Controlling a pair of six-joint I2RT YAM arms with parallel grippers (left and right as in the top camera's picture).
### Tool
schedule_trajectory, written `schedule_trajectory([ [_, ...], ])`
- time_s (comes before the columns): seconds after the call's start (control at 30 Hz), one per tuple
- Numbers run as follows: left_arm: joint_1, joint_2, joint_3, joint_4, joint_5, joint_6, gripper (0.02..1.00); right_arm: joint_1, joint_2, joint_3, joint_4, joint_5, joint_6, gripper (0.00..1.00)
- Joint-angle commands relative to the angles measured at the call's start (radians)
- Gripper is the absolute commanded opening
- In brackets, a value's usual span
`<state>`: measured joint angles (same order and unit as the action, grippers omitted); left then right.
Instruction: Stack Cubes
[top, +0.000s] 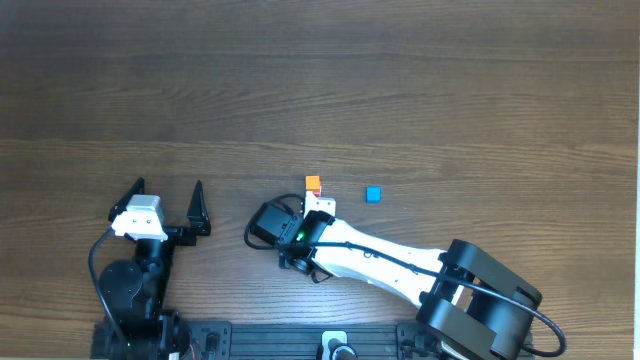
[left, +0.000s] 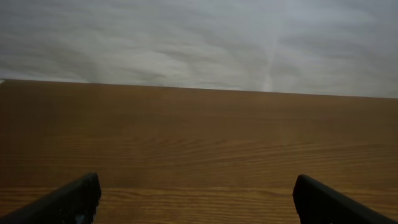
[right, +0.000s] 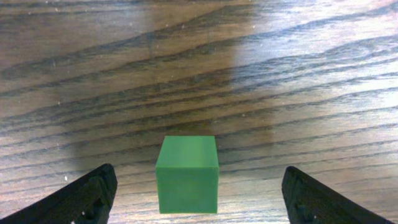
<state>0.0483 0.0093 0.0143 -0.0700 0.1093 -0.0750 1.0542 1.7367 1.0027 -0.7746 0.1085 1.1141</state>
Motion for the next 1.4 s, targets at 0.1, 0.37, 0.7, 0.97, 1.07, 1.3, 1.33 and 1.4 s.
schedule_trajectory([
  [0.1, 0.006, -0.006, -0.008, 0.004, 0.013, -0.011, 0.998, 0.020, 0.014, 0.017, 0.002, 0.012, -0.004, 0.812],
  [0.37, 0.006, -0.006, -0.008, 0.004, 0.013, -0.010, 1.000, 0.021, 0.017, 0.017, 0.008, -0.010, 0.013, 0.757],
  [0.7, 0.006, -0.006, -0.009, 0.004, 0.013, -0.010, 1.000, 0.029, 0.018, 0.016, 0.008, -0.026, 0.034, 0.695],
  [0.97, 0.006, -0.006, -0.008, 0.004, 0.013, -0.011, 1.000, 0.029, 0.043, 0.016, 0.012, -0.026, 0.041, 0.625],
  [1.07, 0.006, -0.006, -0.008, 0.004, 0.013, -0.010, 1.000, 0.028, 0.049, 0.016, 0.023, -0.025, 0.041, 0.603],
  [1.3, 0.006, -0.006, -0.008, 0.004, 0.013, -0.011, 1.000, 0.026, 0.049, 0.016, 0.027, -0.017, 0.041, 0.564],
  [1.33, 0.006, -0.006, -0.008, 0.004, 0.013, -0.011, 0.998, 0.026, 0.049, 0.016, 0.027, -0.015, 0.041, 0.564],
  [1.4, 0.006, -0.006, -0.008, 0.004, 0.013, -0.011, 1.000, 0.025, 0.049, 0.016, 0.027, -0.010, 0.041, 0.531],
])
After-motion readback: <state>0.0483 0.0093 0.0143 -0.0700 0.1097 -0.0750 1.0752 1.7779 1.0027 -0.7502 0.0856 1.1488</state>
